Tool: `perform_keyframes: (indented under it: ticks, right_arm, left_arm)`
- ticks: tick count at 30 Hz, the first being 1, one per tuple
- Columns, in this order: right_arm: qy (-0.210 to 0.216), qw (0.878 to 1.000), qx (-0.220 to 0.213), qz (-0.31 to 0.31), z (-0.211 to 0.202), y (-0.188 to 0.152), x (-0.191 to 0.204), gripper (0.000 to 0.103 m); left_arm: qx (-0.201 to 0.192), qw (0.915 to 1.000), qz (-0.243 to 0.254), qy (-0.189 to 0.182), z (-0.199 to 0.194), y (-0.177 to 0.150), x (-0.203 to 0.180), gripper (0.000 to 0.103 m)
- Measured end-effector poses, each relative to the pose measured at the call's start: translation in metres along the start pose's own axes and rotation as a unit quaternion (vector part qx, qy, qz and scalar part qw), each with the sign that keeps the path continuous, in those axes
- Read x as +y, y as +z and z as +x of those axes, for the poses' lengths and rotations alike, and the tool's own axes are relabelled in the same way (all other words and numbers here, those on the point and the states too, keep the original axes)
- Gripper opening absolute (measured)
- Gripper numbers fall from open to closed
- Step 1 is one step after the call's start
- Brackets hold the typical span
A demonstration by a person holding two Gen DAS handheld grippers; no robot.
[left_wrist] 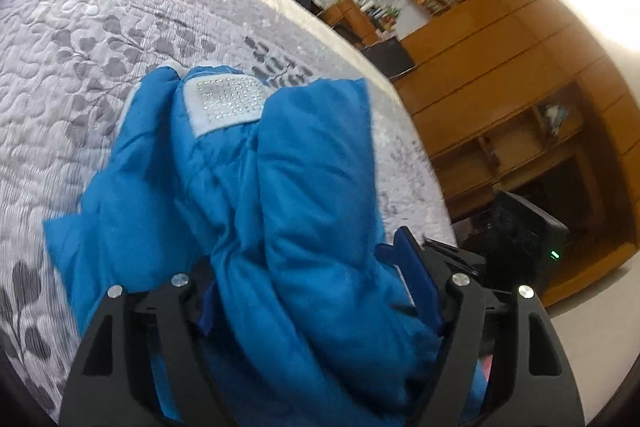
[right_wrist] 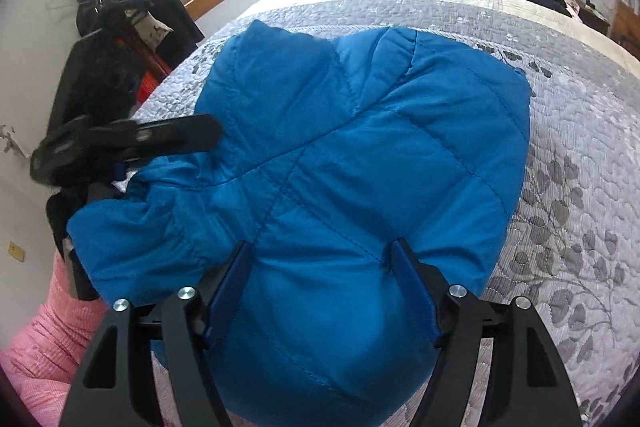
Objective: Fold large clothes
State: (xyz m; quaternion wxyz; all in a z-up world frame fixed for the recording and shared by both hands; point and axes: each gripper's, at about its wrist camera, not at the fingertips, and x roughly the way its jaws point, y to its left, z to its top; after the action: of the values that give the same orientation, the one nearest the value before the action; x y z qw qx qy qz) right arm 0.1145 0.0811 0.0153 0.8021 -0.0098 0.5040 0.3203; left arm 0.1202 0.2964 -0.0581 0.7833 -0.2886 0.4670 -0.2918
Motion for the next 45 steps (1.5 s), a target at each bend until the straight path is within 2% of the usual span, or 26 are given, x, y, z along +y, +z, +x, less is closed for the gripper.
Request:
perform_keyframes:
  ticks: [4,9,14,17,21,27,31,34,40,45]
  right_arm:
    - [0.006,1.000,-0.009,-0.002,-0.002,-0.004,-0.002,0.073]
    - [0.020,0.999,-0.027,0.005,-0.015,-0.012,-0.012,0.073]
    - [0.057,0.996,-0.062,0.036,-0.047,-0.029,-0.032,0.072]
    - [0.063,0.992,-0.088,0.059,-0.066,-0.038,-0.048,0.072]
    - [0.079,0.987,-0.111,0.083,-0.082,-0.045,-0.064,0.072]
    - [0.088,0.985,-0.126,0.074,-0.089,-0.042,-0.064,0.072]
    - [0.091,0.987,-0.122,0.056,-0.082,-0.035,-0.050,0.072]
    - [0.096,0.988,-0.110,0.038,-0.074,-0.029,-0.036,0.072]
    - [0.075,0.996,-0.054,0.010,-0.040,-0.026,-0.003,0.072]
    - [0.054,0.998,-0.020,0.013,-0.014,-0.025,0.005,0.076]
  left_arm:
    - [0.012,0.9992,0.008,0.037,0.016,0.012,-0.003,0.068]
    - [0.014,0.9976,0.029,0.062,0.025,0.017,-0.011,0.036]
    - [-0.007,0.9959,0.060,0.067,0.023,0.015,-0.032,0.023]
    - [-0.023,0.9950,0.082,0.052,0.018,0.012,-0.051,0.018]
    - [-0.049,0.9913,0.122,0.003,-0.003,0.009,-0.081,0.016]
    - [-0.089,0.9823,0.159,-0.043,-0.045,-0.001,-0.104,0.015]
    - [-0.114,0.9818,0.139,-0.061,-0.074,-0.007,-0.080,0.015]
    - [-0.118,0.9865,0.096,-0.060,-0.083,-0.012,-0.044,0.015]
    - [-0.105,0.9930,0.015,-0.051,-0.074,-0.025,0.039,0.016]
    - [-0.100,0.9930,-0.001,-0.062,-0.062,-0.033,0.072,0.022]
